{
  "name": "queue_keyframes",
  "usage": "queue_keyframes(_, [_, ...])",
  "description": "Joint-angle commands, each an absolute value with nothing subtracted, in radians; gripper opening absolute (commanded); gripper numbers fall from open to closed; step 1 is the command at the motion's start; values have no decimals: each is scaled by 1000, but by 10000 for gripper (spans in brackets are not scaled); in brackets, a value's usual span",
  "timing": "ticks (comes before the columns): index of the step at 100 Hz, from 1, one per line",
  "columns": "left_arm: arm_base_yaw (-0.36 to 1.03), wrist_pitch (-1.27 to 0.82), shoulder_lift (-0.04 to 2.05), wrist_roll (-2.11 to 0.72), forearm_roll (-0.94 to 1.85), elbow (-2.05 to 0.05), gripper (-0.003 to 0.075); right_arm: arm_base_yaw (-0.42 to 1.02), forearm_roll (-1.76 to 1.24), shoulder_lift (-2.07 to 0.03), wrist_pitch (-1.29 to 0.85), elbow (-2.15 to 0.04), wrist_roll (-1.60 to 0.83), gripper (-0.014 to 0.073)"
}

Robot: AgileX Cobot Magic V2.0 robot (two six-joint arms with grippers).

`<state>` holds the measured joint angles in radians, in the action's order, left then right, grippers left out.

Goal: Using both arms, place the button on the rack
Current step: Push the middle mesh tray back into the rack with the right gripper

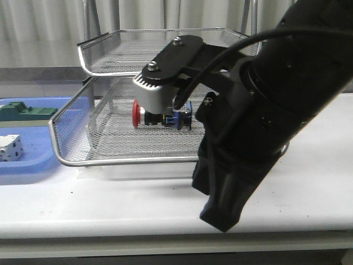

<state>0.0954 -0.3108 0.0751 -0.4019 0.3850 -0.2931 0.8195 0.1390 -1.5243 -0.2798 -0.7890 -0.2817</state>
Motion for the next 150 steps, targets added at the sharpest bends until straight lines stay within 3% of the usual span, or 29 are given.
queue_keyframes(1, [94, -228, 88, -393, 400, -320, -20, 800, 179, -1496, -188, -821, -290, -69])
queue_keyframes(91, [94, -230, 88, -393, 400, -320, -20, 617, 217, -1637, -159, -1021, -290, -69])
queue_keyframes(124, [94, -230, 88, -393, 400, -320, -20, 617, 125, -1607, -247, -1022, -289, -69])
queue_keyframes(150, [94, -230, 88, -393, 400, -320, -20, 617, 20, -1469, -360, -1022, -289, -69])
